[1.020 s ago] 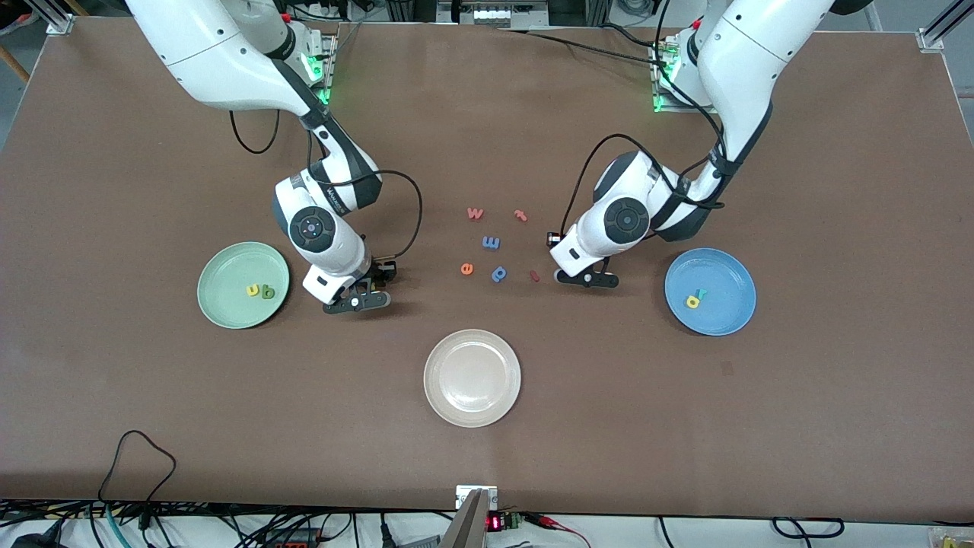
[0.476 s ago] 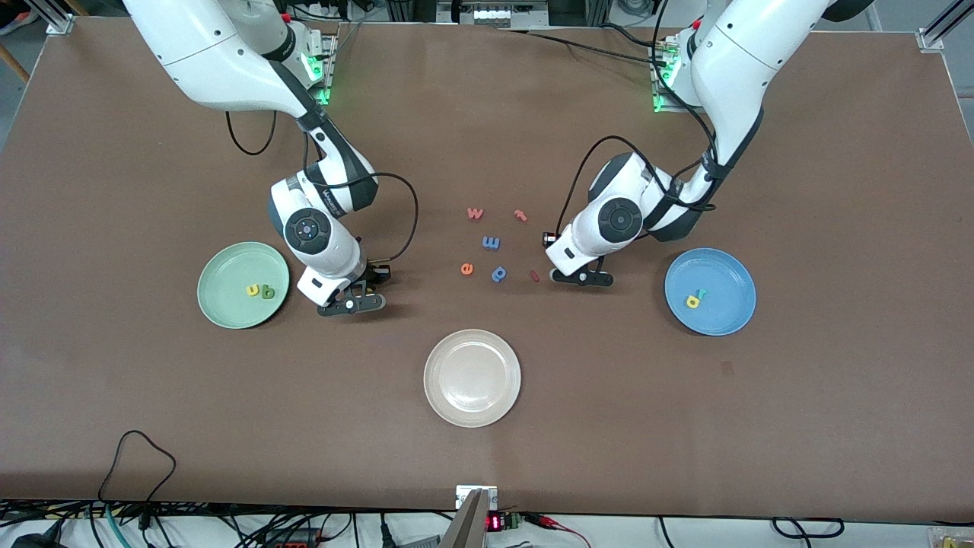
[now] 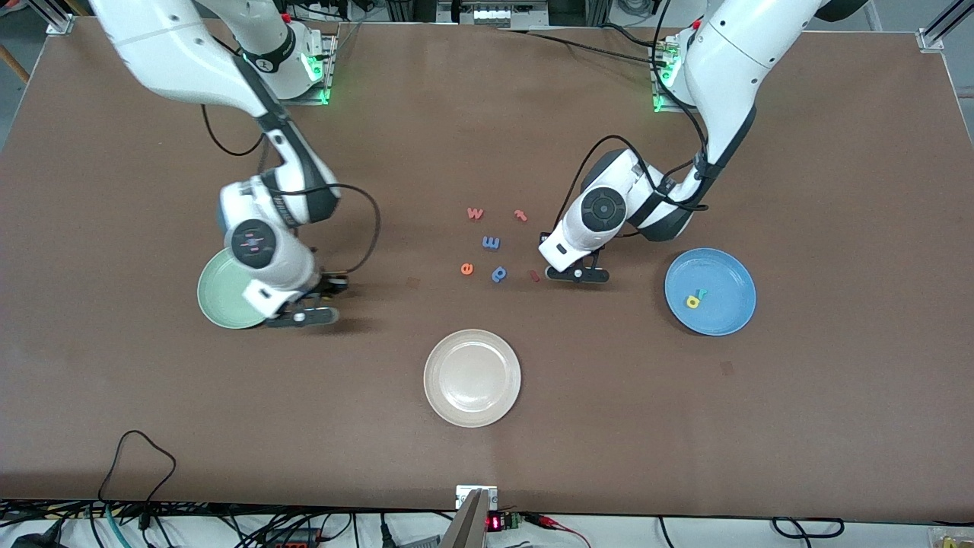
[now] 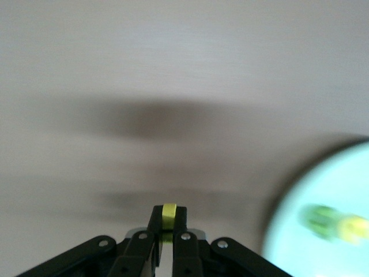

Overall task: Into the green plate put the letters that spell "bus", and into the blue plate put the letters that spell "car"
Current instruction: 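Place yellow s on the green plate while the left gripper grips teal c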

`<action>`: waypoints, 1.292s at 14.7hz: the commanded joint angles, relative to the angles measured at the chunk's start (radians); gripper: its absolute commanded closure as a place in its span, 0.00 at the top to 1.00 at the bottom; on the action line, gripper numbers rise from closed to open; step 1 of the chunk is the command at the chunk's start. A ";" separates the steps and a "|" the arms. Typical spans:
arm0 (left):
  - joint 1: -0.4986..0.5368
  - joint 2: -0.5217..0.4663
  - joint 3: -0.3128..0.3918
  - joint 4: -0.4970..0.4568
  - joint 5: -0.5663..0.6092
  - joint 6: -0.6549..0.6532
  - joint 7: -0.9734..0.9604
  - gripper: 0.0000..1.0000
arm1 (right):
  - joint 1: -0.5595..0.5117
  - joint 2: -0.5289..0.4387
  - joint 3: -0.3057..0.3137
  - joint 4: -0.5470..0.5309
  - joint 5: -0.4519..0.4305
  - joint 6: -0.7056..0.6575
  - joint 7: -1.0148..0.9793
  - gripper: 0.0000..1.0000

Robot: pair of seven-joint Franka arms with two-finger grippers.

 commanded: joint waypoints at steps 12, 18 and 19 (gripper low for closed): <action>0.004 0.005 0.022 0.016 0.033 0.018 -0.018 0.18 | -0.214 -0.164 0.026 -0.031 0.021 -0.164 -0.163 1.00; 0.114 -0.095 0.019 0.020 0.041 -0.074 0.029 0.16 | -0.189 -0.354 0.023 0.142 0.077 -0.434 -0.166 1.00; 0.142 -0.114 0.021 0.025 0.042 -0.108 0.060 0.16 | -0.181 -0.370 0.019 0.187 0.075 -0.500 -0.170 1.00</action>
